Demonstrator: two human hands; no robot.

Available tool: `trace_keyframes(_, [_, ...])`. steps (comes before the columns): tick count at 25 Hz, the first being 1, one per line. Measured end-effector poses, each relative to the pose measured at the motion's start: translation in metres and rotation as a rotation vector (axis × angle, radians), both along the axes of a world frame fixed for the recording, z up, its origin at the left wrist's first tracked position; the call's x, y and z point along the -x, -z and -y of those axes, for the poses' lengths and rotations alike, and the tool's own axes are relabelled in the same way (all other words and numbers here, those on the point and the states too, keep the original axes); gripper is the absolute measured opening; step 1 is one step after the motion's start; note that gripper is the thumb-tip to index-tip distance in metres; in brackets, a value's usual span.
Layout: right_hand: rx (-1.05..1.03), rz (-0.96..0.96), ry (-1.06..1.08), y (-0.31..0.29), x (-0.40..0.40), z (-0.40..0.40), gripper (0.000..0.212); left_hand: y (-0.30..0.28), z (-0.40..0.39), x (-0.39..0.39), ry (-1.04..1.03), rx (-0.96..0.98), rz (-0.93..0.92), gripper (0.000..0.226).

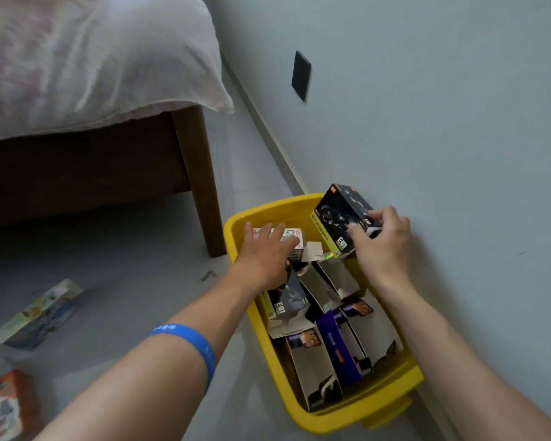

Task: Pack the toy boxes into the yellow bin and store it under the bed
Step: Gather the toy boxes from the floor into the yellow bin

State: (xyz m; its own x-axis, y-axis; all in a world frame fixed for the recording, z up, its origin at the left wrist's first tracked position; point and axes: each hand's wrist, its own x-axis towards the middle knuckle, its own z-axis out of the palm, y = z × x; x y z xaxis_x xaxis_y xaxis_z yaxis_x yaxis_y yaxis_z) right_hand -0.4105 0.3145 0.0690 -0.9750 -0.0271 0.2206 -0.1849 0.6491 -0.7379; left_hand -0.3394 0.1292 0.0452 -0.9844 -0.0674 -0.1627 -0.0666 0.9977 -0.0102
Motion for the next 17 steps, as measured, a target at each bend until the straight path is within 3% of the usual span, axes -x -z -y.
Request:
trace_keyframes(2, [-0.1,0.15,0.002,0.017,0.014,0.009,0.019,0.011,0.001,0.009,-0.035,0.049,0.117,0.067])
trace_keyframes(4, [-0.394,0.121,-0.054,0.031,0.017,0.016,0.019,0.02,0.004,0.004,-0.108,0.071,0.129,0.066])
trace_keyframes(8, [-0.65,-0.07,-0.35,0.047,0.01,0.035,0.053,0.027,0.012,-0.011,-0.124,0.052,0.013,0.065])
trace_keyframes(10, [-0.782,0.005,-0.446,0.053,0.007,0.045,0.06,0.026,0.014,-0.017,-0.098,-0.089,-0.11,0.056])
trace_keyframes(13, [-0.894,0.139,-0.404,0.046,0.005,0.055,0.071,0.023,0.018,-0.037,-0.035,-0.289,-0.27,0.04])
trace_keyframes(15, [-0.924,0.049,-0.383,0.032,-0.007,0.064,0.064,0.025,0.027,-0.06,-0.039,-0.349,-0.28,0.041])
trace_keyframes(17, [-0.779,-0.142,-0.442,0.023,-0.034,0.079,0.047,0.026,0.039,-0.086,-0.053,-0.365,-0.315,0.045])
